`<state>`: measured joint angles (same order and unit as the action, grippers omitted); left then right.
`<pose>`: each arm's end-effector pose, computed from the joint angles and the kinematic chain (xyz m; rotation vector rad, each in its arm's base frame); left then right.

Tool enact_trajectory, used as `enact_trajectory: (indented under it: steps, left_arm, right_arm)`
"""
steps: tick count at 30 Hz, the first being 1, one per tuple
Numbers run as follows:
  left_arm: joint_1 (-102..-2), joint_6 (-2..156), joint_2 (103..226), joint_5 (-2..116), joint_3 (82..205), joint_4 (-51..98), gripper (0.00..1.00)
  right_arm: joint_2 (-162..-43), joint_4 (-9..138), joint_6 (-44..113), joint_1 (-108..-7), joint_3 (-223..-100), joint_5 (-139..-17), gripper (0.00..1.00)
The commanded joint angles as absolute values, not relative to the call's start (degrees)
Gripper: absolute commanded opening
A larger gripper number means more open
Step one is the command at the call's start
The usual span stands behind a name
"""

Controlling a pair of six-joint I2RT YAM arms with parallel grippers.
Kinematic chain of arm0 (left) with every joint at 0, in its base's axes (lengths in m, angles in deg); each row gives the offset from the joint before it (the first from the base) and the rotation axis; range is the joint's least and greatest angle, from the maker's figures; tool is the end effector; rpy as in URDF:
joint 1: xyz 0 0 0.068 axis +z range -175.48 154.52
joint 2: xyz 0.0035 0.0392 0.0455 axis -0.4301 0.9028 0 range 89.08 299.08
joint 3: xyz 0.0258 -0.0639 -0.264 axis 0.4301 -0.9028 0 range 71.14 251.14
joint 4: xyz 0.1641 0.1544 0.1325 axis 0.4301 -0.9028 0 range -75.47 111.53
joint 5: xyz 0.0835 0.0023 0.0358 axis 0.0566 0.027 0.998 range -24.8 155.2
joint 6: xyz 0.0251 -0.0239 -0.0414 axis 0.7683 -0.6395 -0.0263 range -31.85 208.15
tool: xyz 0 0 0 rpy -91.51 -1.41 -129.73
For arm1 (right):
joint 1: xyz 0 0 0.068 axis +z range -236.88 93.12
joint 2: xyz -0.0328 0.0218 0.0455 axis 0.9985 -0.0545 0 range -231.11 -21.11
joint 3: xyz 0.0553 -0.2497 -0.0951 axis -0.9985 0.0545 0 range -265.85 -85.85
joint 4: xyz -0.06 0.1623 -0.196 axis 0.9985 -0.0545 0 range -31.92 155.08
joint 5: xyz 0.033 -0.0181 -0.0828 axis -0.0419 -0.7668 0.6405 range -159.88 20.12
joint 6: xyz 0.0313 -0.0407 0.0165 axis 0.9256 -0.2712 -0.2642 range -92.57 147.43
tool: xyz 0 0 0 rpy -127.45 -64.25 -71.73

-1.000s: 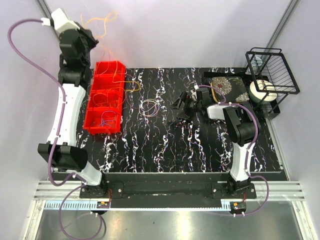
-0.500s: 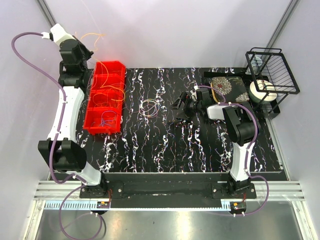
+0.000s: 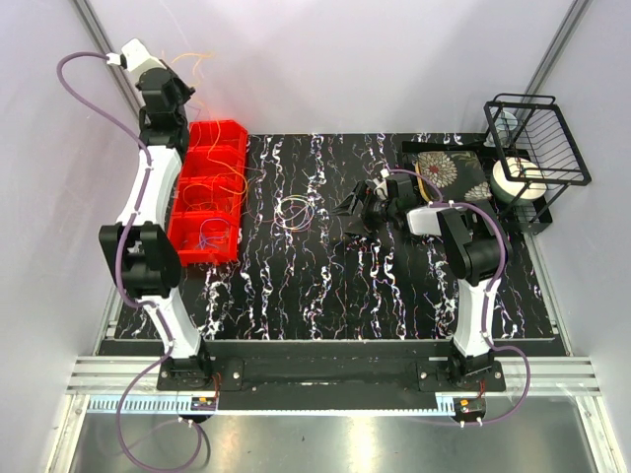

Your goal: Untangle the cables

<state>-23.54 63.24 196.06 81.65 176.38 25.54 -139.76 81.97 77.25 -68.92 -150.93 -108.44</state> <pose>0.4512 0.0254 0.4228 -0.5739 1.4223 -0.0994 0.3947 0.1512 0.1229 0.2508 2.3979 1.3543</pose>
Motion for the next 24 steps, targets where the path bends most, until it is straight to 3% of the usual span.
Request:
enact_trajectory:
  steps: [1, 10, 24]
  left_arm:
    - [-23.3, 66.6, 197.8, 86.3, 181.9, 31.6, 0.00]
    - [-22.8, 67.9, 197.2, 93.6, 166.8, 37.9, 0.00]
    - [-22.6, 56.7, 206.9, 87.8, 165.3, 25.6, 0.00]
  right_arm:
    - [-142.9, 79.2, 76.3, -68.9, -151.4, -107.1, 1.00]
    - [-144.4, 79.9, 77.3, -68.9, -151.9, -107.9, 1.00]
    - [-144.7, 80.4, 77.8, -68.9, -151.9, -108.6, 1.00]
